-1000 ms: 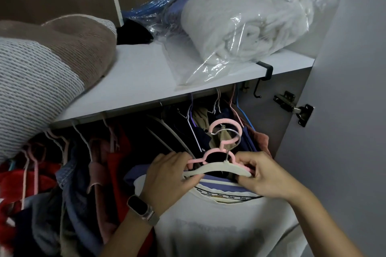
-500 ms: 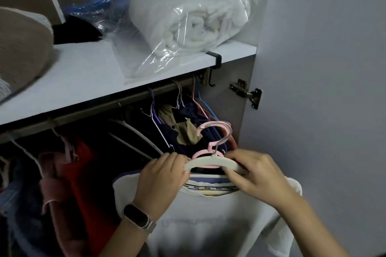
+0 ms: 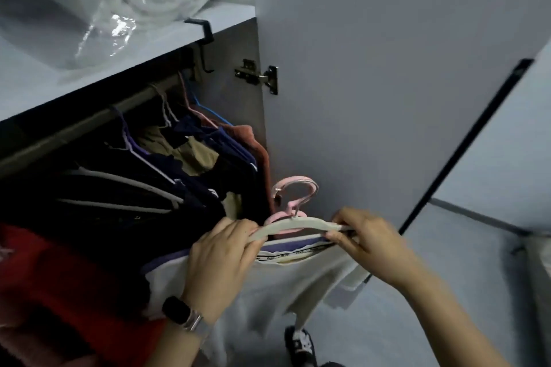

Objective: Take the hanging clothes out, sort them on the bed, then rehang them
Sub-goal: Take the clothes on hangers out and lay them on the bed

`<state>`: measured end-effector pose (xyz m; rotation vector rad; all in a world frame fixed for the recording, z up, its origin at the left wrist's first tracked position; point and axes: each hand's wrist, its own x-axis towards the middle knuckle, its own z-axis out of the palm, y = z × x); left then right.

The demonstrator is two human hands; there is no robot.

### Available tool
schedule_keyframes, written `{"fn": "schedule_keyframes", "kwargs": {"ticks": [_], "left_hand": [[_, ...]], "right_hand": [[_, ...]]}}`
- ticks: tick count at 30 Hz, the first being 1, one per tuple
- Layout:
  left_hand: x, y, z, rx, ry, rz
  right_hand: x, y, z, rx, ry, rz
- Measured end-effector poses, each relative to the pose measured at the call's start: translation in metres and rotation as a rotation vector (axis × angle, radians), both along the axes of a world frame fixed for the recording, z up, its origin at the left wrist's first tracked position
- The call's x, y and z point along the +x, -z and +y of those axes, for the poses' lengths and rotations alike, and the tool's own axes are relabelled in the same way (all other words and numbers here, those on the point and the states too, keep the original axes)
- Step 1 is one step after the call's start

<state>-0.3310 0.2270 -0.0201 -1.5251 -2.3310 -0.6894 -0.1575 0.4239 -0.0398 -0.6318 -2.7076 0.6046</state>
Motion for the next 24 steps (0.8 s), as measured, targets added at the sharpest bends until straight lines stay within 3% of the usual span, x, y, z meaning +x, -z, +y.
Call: {"fn": "schedule_keyframes", "kwargs": {"ticks": [12,24], "left_hand": [[0.160,-0.004,0.101,-0.097,0.653,-0.116],[0.390,-0.005,0.172,-0.176,1.180,-0.165]], "right_hand": [[0.244,-0.004,-0.056,0.010,0.753,-0.028],[0.466,-0.009,-0.106,-0.016,1.197,0.051]]}}
